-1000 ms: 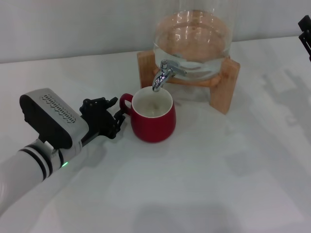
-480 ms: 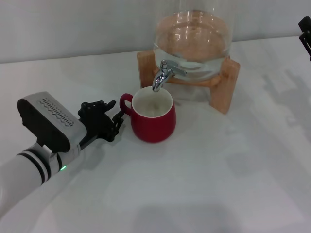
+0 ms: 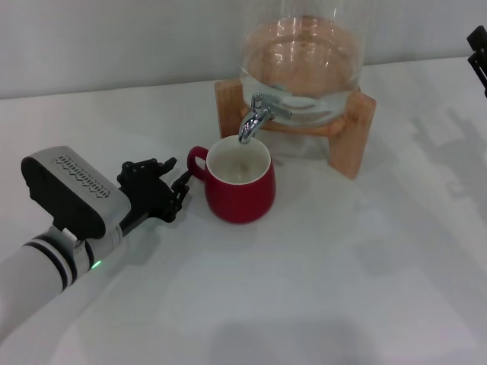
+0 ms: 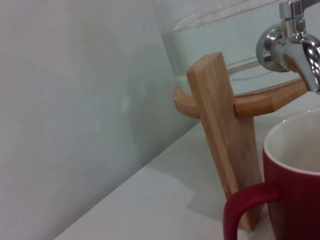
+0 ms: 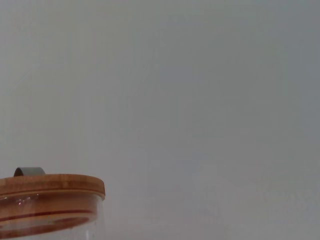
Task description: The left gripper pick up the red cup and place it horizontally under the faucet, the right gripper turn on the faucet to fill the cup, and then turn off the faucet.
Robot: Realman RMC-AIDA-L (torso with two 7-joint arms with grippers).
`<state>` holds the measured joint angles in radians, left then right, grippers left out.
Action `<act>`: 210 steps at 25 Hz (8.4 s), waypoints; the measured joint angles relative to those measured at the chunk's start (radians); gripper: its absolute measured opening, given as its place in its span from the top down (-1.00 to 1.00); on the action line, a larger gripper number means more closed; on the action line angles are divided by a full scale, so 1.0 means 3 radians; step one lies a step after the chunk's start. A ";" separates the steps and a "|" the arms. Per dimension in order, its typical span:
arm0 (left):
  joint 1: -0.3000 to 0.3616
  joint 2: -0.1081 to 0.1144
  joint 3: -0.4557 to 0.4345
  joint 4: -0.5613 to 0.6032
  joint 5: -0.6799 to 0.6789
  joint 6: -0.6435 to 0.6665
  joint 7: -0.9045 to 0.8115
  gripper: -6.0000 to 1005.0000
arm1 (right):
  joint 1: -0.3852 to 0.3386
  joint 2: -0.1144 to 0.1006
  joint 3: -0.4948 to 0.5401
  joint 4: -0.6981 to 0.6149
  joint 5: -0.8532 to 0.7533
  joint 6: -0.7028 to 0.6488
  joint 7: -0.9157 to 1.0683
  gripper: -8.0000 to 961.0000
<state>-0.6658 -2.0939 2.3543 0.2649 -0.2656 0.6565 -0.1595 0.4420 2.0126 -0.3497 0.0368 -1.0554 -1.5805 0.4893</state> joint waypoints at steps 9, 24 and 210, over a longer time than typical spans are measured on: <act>0.0034 0.0000 -0.0043 -0.0002 -0.0131 0.0000 0.0122 0.40 | -0.0011 0.0000 0.0000 0.0000 0.0000 0.0002 0.0000 -0.51; 0.0076 -0.0005 -0.0086 0.0007 -0.0607 0.0009 0.0406 0.40 | -0.0013 0.0000 -0.0005 0.0000 0.0000 0.0002 0.0000 -0.51; 0.1310 0.0010 -0.0444 0.0145 -0.1696 0.2025 0.1007 -0.76 | 0.0671 0.0051 -0.1666 0.0216 -0.0613 -0.0085 0.1054 -0.51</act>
<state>-0.2727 -2.0908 2.2211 0.3083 -0.7745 1.2640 0.1427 0.6432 2.0279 -0.8496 0.1017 -1.2391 -1.6060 0.8054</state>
